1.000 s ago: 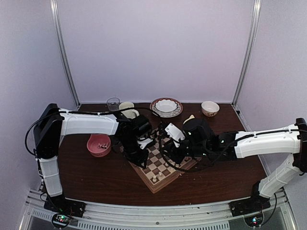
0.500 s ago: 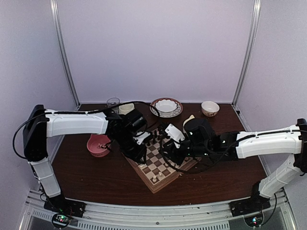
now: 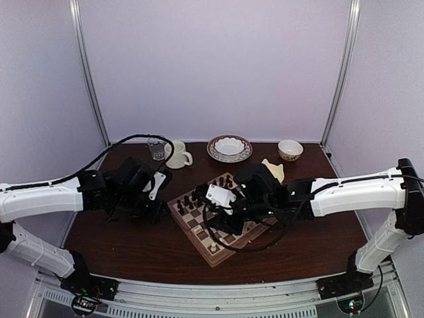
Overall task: Set up the chess pieces on the board
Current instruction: Pick up the pawn from the chessboard.
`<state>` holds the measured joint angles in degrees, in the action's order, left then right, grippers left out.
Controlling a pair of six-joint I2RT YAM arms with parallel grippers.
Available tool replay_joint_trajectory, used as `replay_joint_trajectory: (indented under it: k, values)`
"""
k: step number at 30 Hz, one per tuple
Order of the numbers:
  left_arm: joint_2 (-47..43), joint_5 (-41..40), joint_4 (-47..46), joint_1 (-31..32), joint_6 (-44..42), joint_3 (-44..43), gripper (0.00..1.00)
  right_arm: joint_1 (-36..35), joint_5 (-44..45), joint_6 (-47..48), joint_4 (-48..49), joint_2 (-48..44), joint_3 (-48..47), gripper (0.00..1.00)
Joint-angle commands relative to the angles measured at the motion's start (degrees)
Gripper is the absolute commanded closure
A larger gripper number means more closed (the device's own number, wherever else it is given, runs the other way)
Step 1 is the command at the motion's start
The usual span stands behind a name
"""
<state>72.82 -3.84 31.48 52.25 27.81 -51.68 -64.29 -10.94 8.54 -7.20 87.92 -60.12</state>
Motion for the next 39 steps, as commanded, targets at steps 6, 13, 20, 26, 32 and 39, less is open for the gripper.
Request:
replay_joint_trajectory:
  k: [6, 13, 20, 26, 32, 39]
  values:
    - [-14.7, -16.8, -6.4, -1.0, 0.7, 5.5, 0.61, -0.9, -1.4, 16.9, -25.1, 10.9, -18.8, 0.53]
    - [-20.2, -25.8, -2.4, -1.3, 4.6, 7.4, 0.61, -2.2, 4.2, 27.8, -36.4, 21.1, -30.9, 0.60]
    - [-28.3, -28.4, -0.6, -2.0, 6.1, 9.8, 0.56, -2.4, 4.8, 31.5, -43.1, 31.1, -42.6, 0.61]
    - [-32.8, -29.0, -1.0, -2.0, 6.6, 11.6, 0.53, -2.4, 7.4, 32.6, -47.5, 37.5, -50.0, 0.63]
    - [-31.9, -28.9, -1.0, -2.0, 6.7, 11.4, 0.53, -2.3, 10.2, 34.0, -48.8, 40.0, -52.3, 0.65]
    - [-31.0, -29.1, -1.0, -2.0, 6.6, 11.3, 0.53, -2.0, 10.7, 35.5, -49.9, 42.6, -54.1, 0.66]
